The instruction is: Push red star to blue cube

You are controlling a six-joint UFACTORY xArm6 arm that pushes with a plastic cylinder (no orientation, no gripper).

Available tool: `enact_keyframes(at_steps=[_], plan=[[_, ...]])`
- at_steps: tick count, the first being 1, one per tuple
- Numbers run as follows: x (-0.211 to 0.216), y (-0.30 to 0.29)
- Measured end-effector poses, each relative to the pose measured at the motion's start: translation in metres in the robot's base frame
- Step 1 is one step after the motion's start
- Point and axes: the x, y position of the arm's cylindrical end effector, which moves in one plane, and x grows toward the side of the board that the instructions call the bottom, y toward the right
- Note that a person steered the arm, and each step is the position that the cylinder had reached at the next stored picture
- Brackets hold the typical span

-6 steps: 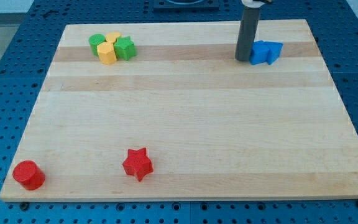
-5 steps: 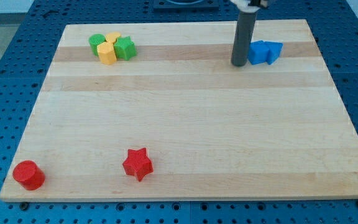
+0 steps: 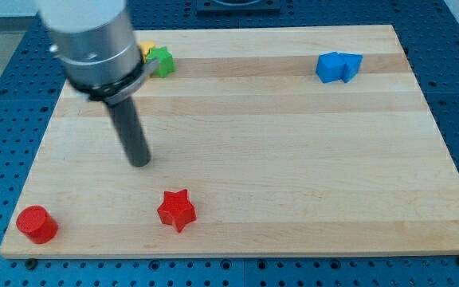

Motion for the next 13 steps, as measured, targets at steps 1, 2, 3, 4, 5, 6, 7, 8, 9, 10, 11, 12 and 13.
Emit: enact_keyframes(at_steps=[1, 2, 3, 4, 5, 6, 7, 8, 9, 10, 11, 12, 13], plan=[[0.037, -0.013], [0.083, -0.013], [0.117, 0.005], [0.115, 0.022], [0.104, 0.05], [0.091, 0.079], [0.077, 0.105], [0.061, 0.103], [0.051, 0.078], [0.044, 0.065], [0.037, 0.081], [0.027, 0.099], [0.015, 0.116]])
